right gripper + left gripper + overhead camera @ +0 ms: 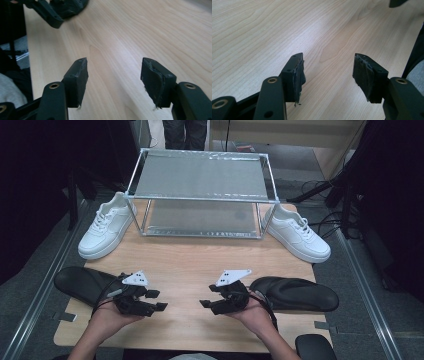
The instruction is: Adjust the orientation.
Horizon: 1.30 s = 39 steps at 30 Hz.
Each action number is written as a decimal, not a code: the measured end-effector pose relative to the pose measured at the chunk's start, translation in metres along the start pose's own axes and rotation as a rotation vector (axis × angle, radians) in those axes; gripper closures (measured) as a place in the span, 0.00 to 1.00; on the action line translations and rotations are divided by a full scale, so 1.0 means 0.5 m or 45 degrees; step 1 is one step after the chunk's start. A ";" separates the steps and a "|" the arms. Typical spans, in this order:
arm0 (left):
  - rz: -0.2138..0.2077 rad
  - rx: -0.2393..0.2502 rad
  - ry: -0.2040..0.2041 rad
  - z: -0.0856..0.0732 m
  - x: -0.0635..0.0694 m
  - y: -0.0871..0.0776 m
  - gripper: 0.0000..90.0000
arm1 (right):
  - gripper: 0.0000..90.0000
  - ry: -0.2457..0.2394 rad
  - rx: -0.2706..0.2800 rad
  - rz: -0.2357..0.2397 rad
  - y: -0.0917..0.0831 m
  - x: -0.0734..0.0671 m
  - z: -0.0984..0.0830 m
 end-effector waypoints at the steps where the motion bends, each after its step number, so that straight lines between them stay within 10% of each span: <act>1: -0.003 0.006 -0.004 0.001 -0.001 -0.001 0.47 | 0.47 0.000 0.000 0.000 0.000 0.000 0.000; 19: 0.041 0.003 -0.014 -0.008 -0.040 -0.030 0.43 | 0.54 0.026 -0.003 -0.054 -0.023 0.034 -0.004; 39: 0.266 0.026 -0.149 -0.056 -0.141 -0.149 0.45 | 0.47 0.011 -0.025 -0.064 -0.018 0.038 -0.004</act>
Point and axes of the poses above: each handheld gripper's, and its own axes: y roughly forward along the jaws, z roughly out of its top, x roughly to its right, the point moved 10 cm from there along y, roughly forward along the jaws, and after that the axes turned 2 degrees about z, right-handed, at the moved point
